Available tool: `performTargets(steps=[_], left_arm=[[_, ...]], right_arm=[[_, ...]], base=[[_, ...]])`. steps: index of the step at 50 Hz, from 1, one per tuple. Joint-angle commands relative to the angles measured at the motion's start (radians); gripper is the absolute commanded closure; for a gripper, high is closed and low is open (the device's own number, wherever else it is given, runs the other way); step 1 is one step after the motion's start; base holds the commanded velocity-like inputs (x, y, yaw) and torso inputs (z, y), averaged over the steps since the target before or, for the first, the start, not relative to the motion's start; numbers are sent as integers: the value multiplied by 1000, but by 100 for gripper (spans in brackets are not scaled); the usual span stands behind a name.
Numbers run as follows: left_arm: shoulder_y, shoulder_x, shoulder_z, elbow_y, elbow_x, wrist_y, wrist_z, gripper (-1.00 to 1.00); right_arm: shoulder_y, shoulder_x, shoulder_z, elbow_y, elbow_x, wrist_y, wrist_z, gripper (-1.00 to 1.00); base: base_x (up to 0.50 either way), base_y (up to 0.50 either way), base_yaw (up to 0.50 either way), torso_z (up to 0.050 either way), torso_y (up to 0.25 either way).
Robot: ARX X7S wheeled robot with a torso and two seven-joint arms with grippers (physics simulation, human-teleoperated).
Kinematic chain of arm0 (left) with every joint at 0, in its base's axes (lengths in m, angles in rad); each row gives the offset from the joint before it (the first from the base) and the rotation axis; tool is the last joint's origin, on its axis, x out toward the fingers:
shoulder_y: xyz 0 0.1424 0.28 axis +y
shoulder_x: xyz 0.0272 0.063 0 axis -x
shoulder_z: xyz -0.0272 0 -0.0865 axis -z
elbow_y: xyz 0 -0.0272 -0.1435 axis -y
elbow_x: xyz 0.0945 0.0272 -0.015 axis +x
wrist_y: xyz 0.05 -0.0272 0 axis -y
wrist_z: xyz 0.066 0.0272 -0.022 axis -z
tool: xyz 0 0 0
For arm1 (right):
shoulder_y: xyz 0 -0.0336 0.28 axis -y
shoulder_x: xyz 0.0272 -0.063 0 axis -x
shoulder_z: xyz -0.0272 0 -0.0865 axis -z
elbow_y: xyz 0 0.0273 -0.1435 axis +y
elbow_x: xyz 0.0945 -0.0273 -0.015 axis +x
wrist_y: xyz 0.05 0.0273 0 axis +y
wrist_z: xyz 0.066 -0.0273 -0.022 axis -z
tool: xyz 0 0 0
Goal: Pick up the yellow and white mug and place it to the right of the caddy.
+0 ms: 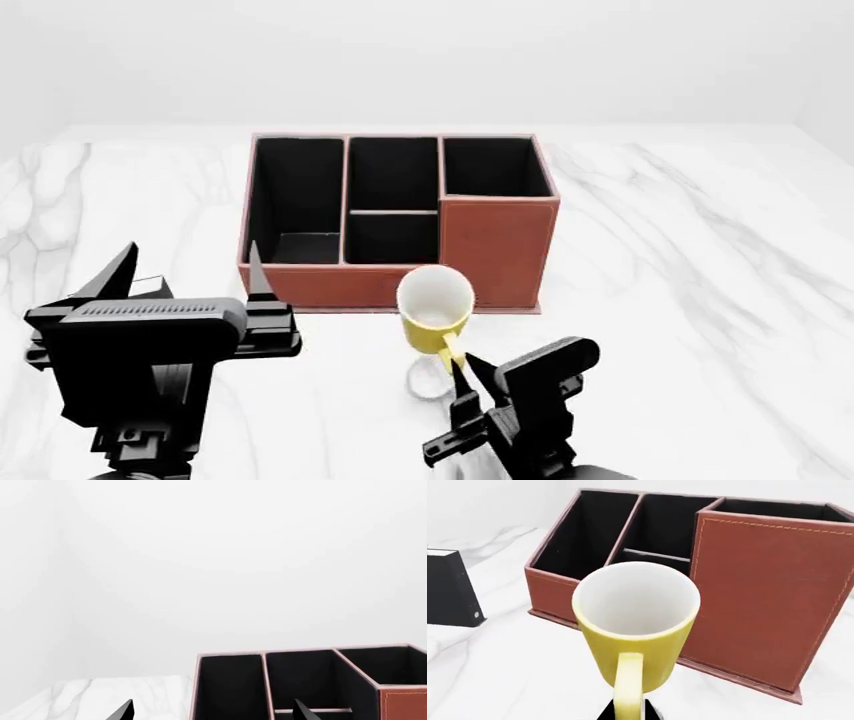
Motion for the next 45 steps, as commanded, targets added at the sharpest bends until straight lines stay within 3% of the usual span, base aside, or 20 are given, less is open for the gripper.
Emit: performTargets(steps=[1,24,45], left_arm=[[-2,-2,5,1,-3,-1,-7,-100],[0,-10,-5,5,-16,0,-16,-100],[5,-18,-1,-11,-21,18,-21,-100]], right_arm=[[-29,128,41,-97,-45,-32,114,100],[-87,300,96,-177,-33,-86,296,100],[-4,276,144,-98,51,-30,266,100]], base=[[0,0,0,0,0],[0,0,0,0,1],[0,0,0,0,0]])
